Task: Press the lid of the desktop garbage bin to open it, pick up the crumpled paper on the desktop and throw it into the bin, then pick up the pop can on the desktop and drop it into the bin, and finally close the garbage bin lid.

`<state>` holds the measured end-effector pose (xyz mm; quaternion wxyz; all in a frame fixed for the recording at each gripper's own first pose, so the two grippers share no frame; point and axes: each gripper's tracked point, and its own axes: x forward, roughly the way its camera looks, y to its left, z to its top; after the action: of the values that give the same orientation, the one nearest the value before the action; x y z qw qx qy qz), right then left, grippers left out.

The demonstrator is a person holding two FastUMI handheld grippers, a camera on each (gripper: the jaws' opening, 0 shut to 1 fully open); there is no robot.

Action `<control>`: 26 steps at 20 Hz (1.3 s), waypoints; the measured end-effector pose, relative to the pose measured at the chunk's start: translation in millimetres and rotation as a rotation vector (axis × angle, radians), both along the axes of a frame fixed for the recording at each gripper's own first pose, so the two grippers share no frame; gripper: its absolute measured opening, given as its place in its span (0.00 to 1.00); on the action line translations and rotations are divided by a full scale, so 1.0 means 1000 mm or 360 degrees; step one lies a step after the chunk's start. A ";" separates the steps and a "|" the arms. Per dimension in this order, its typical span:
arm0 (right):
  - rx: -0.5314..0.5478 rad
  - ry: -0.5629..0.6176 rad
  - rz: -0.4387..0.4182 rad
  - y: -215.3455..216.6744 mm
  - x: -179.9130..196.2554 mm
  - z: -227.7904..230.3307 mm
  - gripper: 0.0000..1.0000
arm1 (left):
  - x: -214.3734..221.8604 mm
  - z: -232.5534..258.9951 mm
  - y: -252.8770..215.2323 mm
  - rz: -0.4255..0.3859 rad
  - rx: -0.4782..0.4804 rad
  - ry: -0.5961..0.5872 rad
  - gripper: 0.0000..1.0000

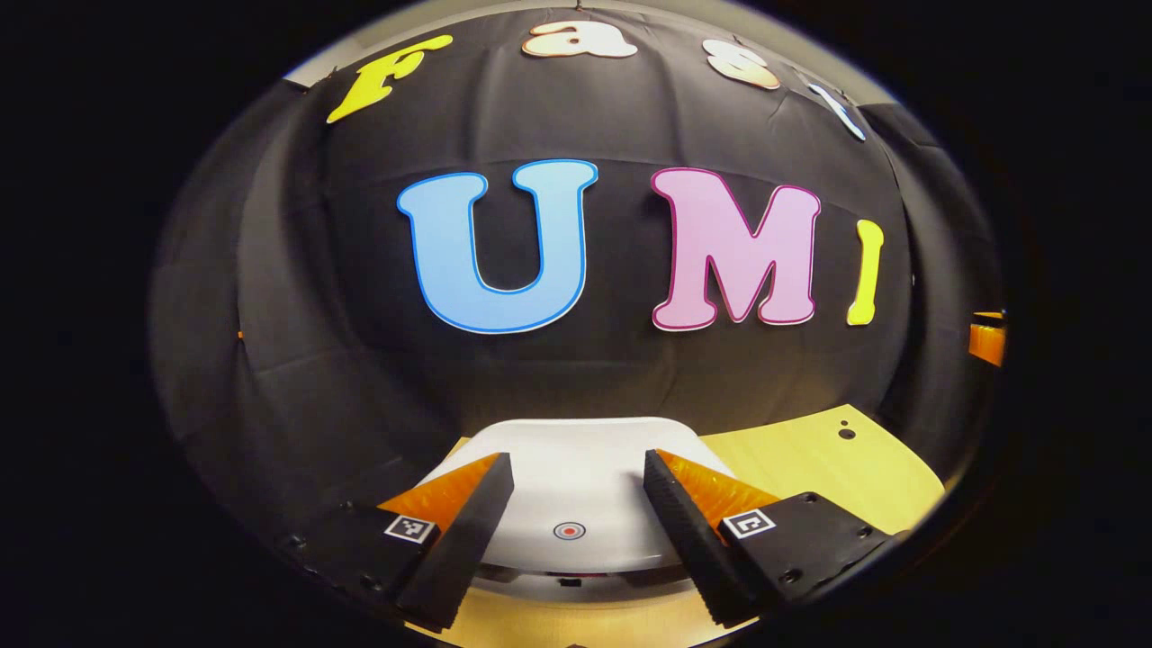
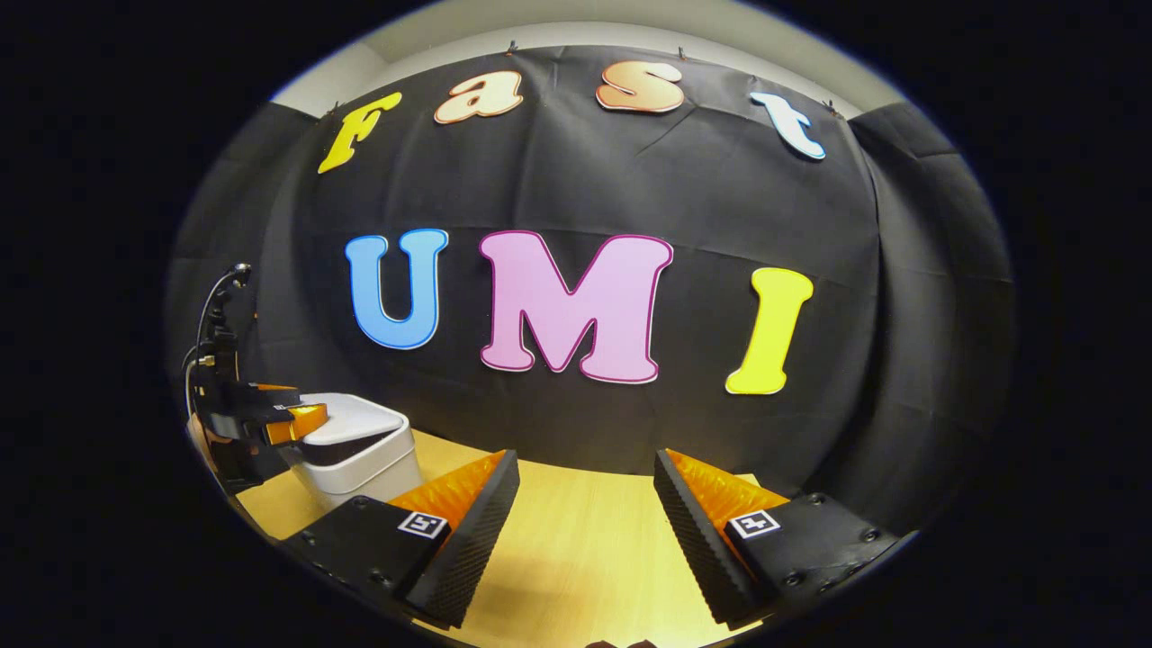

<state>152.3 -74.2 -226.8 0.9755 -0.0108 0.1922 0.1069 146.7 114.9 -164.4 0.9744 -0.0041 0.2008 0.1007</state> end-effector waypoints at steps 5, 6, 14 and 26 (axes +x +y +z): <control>-0.0053 0.0035 -0.0043 -0.008 -0.014 -0.005 0.97 | -0.007 -0.017 -0.001 -0.0014 -0.0013 -0.0063 1.00; -0.0060 0.0039 -0.0050 -0.008 -0.016 -0.005 0.97 | -0.008 -0.017 -0.001 -0.0028 0.0020 -0.0087 1.00; -0.0086 0.0058 -0.0080 -0.005 -0.032 -0.007 0.97 | -0.010 -0.020 -0.005 -0.0076 0.0044 -0.0206 1.00; 0.0107 -0.0047 -0.0043 0.034 -0.085 0.030 0.97 | -0.113 0.094 -0.069 0.0158 -0.0006 -0.0441 0.96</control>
<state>67.5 -40.2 -197.0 0.9793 0.0229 0.1744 0.1000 34.2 45.8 -70.6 0.9866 -0.0296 0.0640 0.1468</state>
